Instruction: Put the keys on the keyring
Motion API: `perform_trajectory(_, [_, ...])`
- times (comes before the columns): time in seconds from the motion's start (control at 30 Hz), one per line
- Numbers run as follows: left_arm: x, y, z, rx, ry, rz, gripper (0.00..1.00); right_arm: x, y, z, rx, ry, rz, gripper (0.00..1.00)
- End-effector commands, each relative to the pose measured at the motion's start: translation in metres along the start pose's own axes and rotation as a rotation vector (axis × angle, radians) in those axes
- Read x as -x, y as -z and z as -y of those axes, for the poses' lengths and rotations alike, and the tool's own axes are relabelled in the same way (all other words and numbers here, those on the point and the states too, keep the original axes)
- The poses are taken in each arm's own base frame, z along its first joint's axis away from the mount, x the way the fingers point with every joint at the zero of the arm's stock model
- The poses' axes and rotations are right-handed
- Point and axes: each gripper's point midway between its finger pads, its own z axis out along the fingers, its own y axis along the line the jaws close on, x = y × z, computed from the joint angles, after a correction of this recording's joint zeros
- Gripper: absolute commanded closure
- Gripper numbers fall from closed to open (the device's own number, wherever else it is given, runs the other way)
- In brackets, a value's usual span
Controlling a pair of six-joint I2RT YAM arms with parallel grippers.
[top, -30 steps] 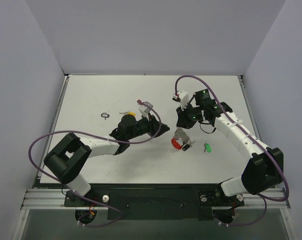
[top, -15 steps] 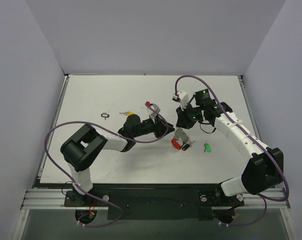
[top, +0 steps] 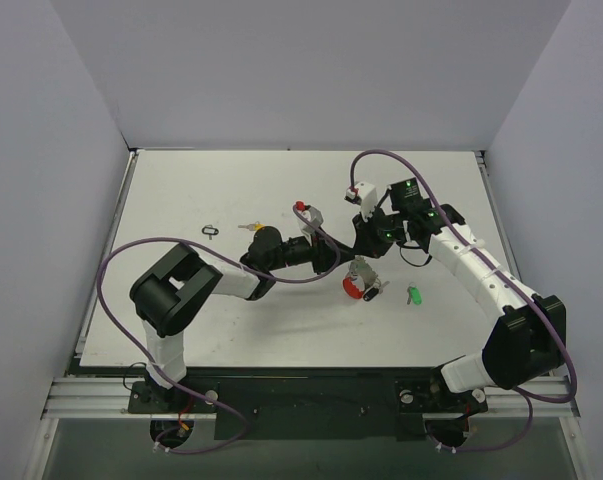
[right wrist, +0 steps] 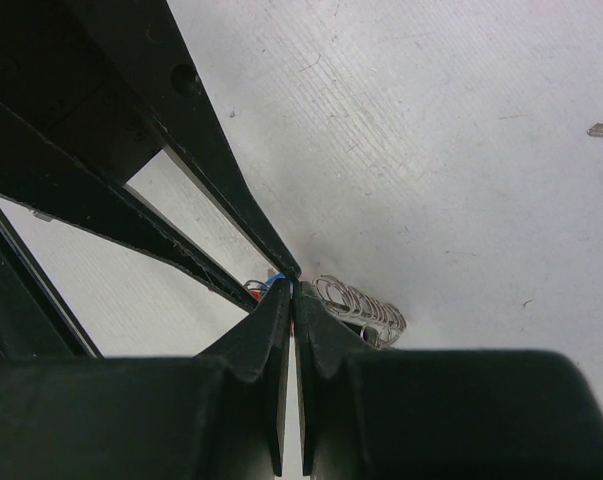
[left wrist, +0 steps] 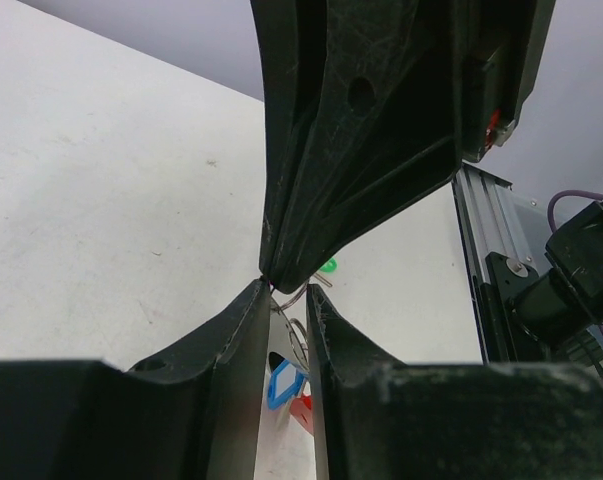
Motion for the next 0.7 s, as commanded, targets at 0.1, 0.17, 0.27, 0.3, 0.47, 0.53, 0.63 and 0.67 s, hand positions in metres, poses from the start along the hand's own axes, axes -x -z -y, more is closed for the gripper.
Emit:
perform_trajectory(0.1, [0.009, -0.007, 0.012, -0.080, -0.057, 0.022, 0.69, 0.004, 0.003, -0.003, 0.017, 0.009, 0.027, 1.00])
perform_trajectory(0.17, [0.008, -0.007, 0.011, -0.078, -0.057, 0.019, 0.69, 0.004, 0.003, -0.004, 0.019, 0.010, 0.028, 1.00])
perform_trajectory(0.27, [0.005, -0.008, 0.008, -0.067, -0.058, 0.009, 0.69, 0.004, 0.003, -0.004, 0.019, 0.010, 0.028, 1.00])
perform_trajectory(0.3, [0.006, -0.007, 0.006, -0.063, -0.058, 0.011, 0.68, 0.004, 0.003, -0.004, 0.019, 0.010, 0.029, 1.00])
perform_trajectory(0.47, [0.002, -0.005, 0.002, -0.034, -0.053, 0.011, 0.65, 0.003, 0.002, -0.002, 0.014, 0.010, 0.023, 1.00])
perform_trajectory(0.53, [0.001, -0.005, 0.001, -0.025, -0.048, 0.008, 0.64, 0.003, 0.002, -0.001, 0.009, 0.010, 0.021, 1.00])
perform_trajectory(0.63, [0.000, -0.005, -0.001, -0.017, -0.041, 0.003, 0.64, 0.001, 0.002, 0.000, 0.002, 0.010, 0.016, 1.00])
perform_trajectory(0.67, [-0.001, -0.005, -0.001, -0.016, -0.039, 0.001, 0.64, 0.001, 0.001, 0.000, 0.001, 0.007, 0.014, 1.00])
